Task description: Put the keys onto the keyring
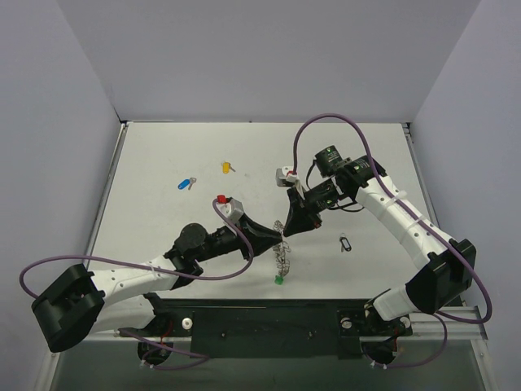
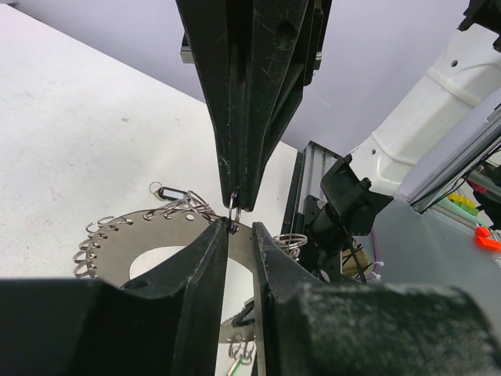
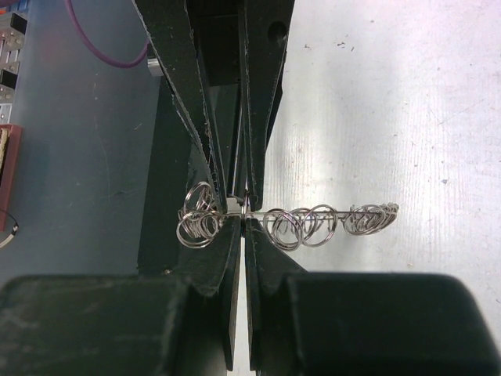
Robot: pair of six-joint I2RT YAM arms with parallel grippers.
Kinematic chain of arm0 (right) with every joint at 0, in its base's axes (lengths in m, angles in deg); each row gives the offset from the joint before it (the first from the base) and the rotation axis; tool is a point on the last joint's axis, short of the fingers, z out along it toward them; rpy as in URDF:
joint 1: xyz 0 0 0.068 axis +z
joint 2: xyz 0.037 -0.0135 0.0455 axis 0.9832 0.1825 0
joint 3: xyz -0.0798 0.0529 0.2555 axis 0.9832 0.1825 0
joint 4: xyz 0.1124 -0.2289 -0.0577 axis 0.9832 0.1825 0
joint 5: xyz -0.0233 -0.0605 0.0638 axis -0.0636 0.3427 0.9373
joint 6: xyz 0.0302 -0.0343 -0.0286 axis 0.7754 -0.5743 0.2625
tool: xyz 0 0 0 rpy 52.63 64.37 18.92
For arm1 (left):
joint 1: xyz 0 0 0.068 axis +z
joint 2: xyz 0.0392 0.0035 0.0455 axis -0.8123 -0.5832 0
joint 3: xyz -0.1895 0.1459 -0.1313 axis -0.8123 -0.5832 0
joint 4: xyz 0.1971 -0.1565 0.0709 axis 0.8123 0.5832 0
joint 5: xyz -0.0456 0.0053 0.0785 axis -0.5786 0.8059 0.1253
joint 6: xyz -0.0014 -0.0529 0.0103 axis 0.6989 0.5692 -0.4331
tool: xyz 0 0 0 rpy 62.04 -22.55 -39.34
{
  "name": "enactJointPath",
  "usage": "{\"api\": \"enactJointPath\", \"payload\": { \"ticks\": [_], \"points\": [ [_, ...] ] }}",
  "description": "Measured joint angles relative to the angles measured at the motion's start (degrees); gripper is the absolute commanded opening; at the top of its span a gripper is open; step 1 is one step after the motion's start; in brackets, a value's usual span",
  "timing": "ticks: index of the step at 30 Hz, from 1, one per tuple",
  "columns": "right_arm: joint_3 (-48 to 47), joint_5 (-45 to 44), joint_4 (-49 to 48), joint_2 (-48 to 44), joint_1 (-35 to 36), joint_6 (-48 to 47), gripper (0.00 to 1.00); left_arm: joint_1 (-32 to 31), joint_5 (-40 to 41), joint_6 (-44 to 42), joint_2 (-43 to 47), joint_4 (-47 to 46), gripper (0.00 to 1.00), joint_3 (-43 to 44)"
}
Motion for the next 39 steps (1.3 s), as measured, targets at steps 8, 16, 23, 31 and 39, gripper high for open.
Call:
{"api": "enactJointPath", "payload": {
  "ticks": [8,16,23,31,39],
  "points": [
    [0.2,0.0,-0.1,0.0,0.1,0.4,0.00,-0.2,0.3,-0.1,0.0,-0.2,0.25,0.0],
    [0.2,0.0,-0.4,0.0,0.1,0.8,0.00,-0.3,1.6,-0.3,0.1,-0.1,0.22,0.0],
    [0.2,0.0,-0.5,0.0,0.1,0.9,0.00,-0.5,2.9,-0.5,0.2,-0.2,0.19,0.0],
    [0.2,0.0,-0.5,0.0,0.1,0.9,0.00,-0.7,3.5,-0.7,0.2,-0.2,0.13,0.0],
    [0.3,0.0,-0.6,0.0,0.1,0.9,0.00,-1.0,3.9,-1.0,0.2,-0.3,0.12,0.0]
  ]
}}
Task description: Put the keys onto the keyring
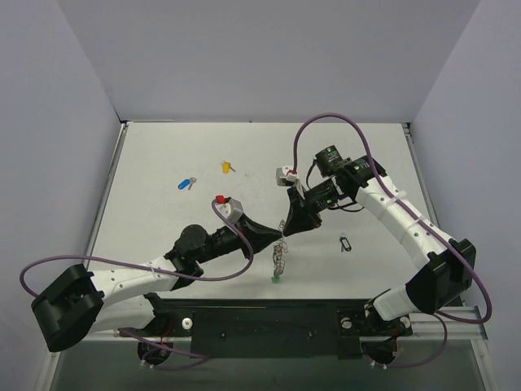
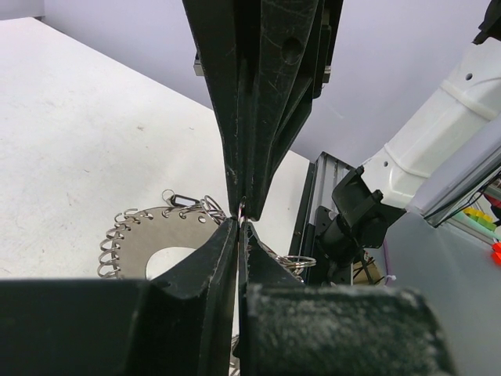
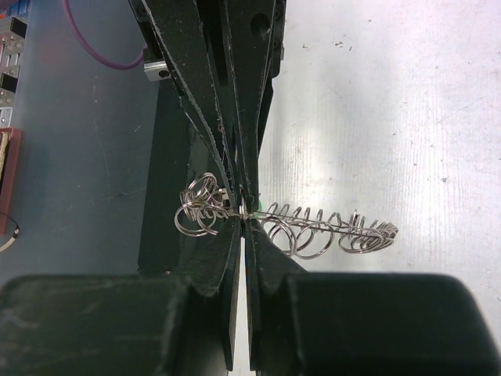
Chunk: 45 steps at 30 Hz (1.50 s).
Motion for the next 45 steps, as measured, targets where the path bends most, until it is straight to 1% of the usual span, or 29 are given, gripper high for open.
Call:
{"api": "enactJointPath", "payload": {
  "ticks": [5,7,8,13,15,16,18,20,25,28,31,33,37,41,45],
  "points": [
    [0.0,0.0,0.0,0.0,0.0,0.0,0.00,-0.2,0.2,-0.2,0.0,0.0,0.10,0.0],
    [0.0,0.0,0.0,0.0,0.0,0.0,0.00,-0.3,0.3,-0.3,0.0,0.0,0.05,0.0],
    [0.0,0.0,0.0,0.0,0.0,0.0,0.00,-0.3,0.4,-0.4,0.0,0.0,0.00,0.0],
    [0.0,0.0,0.0,0.0,0.0,0.2,0.00,-0.3,0.5,-0.6,0.0,0.0,0.00,0.0],
    [0.0,0.0,0.0,0.0,0.0,0.3,0.14,-0.4,0.6,-0.8,0.0,0.0,0.00,0.0],
    [0.0,0.0,-0.1,0.0,0.0,0.4,0.24,-0.4,0.6,-1.0,0.0,0.1,0.00,0.0],
    [0.0,0.1,-0.4,0.0,0.0,1.1,0.32,-0.5,0.6,-1.7,0.1,0.8,0.00,0.0],
    [0.0,0.3,-0.7,0.0,0.0,1.2,0.39,-0.7,0.6,-2.8,0.3,2.6,0.00,0.0],
    [0.0,0.5,-0.7,-0.5,-0.7,1.9,0.49,-0.8,0.5,-6.2,2.3,8.1,0.00,0.0],
    [0.0,0.3,-0.8,-1.2,-2.3,1.9,0.52,-0.8,0.0,-9.4,4.1,12.2,0.00,0.5],
    [0.0,-2.1,-0.7,-2.6,-4.1,1.7,0.53,-0.8,-0.8,-13.8,5.8,17.4,0.00,2.1],
    [0.3,-5.0,-0.7,-4.2,-5.6,1.0,0.54,-0.8,-1.5,-18.0,6.9,22.4,0.00,4.3],
    [1.9,-11.8,-0.6,-7.5,-9.0,-1.0,0.56,-0.1,-4.2,-26.1,8.3,29.5,0.00,8.3],
    [5.3,-15.6,-0.8,-8.6,-13.8,-1.5,0.56,3.4,-8.5,-31.5,8.5,33.0,0.00,10.8],
    [10.5,-15.9,-1.2,-8.5,-20.8,-0.3,0.55,8.1,-13.5,-34.2,8.0,34.6,0.00,11.1]
  ]
}}
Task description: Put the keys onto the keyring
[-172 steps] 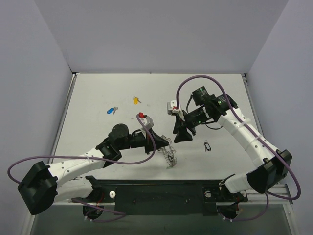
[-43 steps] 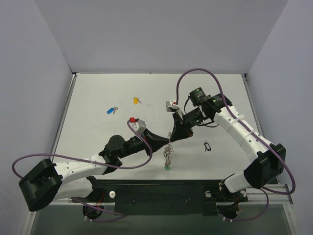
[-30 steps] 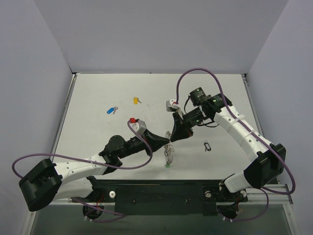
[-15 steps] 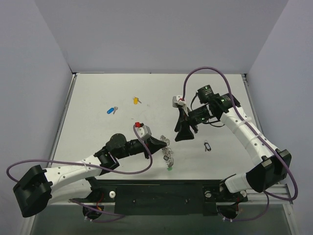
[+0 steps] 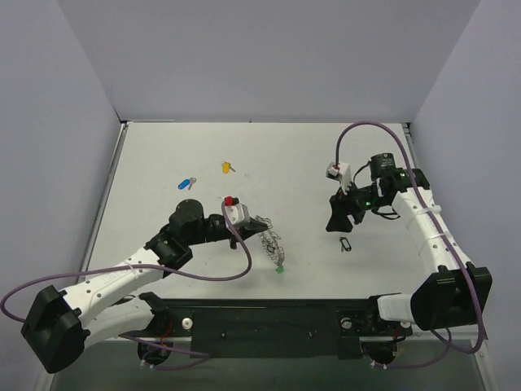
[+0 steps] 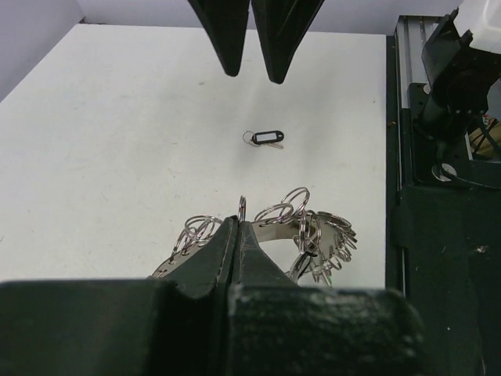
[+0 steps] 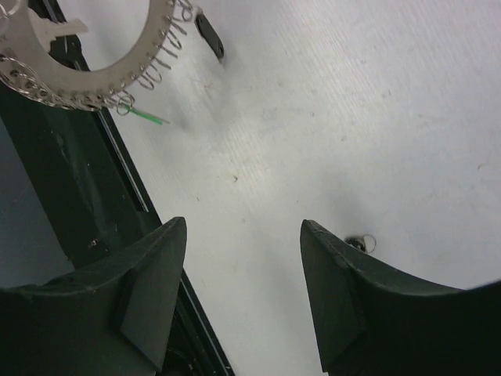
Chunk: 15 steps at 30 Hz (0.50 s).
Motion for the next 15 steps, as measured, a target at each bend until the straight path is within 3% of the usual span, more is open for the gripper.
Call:
{"api": "enactJointPath", "payload": {
  "ticks": [7,15],
  "points": [
    [8.3,-2.7,-3.3,0.2,-6.1,4.4,0.55,5.9,-8.8,3.4,-4.8,-2.7,0.00,0.5],
    [9.8,-6.3,-5.9,2.7,-8.7,6.7,0.55,7.9,-14.4,9.9,-8.5,-7.1,0.00,0.5]
  ]
}}
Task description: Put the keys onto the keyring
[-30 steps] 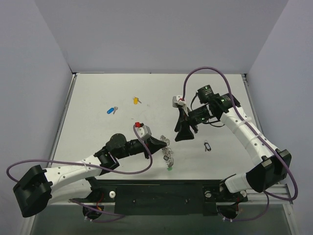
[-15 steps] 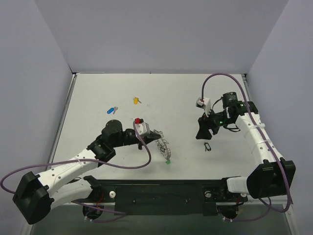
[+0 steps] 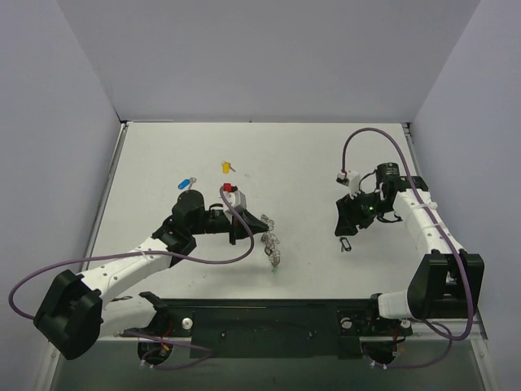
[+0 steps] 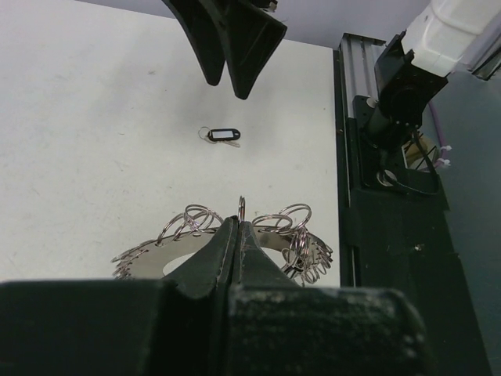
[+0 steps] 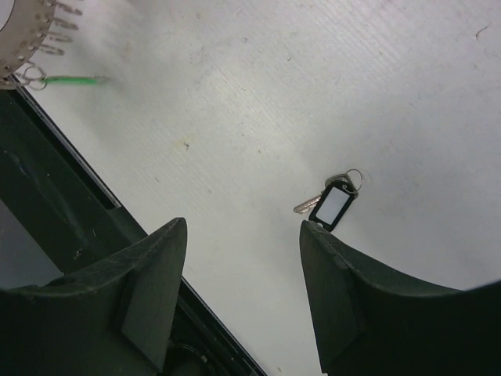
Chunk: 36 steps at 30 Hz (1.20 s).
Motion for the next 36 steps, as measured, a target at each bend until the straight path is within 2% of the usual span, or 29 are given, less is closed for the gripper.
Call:
{"api": "enactJointPath", "payload": {
  "ticks": [13,26,30,33,36],
  "points": [
    [0.0,-4.2,-0.5,1.9,-0.3,-0.1,0.53,-2.2,-1.7,1.5,0.2,3.0,0.00,1.1],
    [2.6,-13.6,-2.4,5.8,-0.2,-1.4,0.52,-2.4,-1.2,-1.1,3.4,6.3,0.00,1.5],
    [-0.4,-14.3,-1.6,10.8,-0.2,0.4,0.42,-2.4,-0.8,-2.6,4.3,7.6,0.00,1.6],
    [-5.6,-14.2,-1.6,17.8,-0.2,3.0,0.41,-2.4,-0.4,-3.8,4.7,8.4,0.00,1.9],
    [-6.1,-14.3,-2.1,21.1,-0.2,5.0,0.40,-2.4,0.0,-4.6,4.9,9.0,0.00,2.0]
  ]
}}
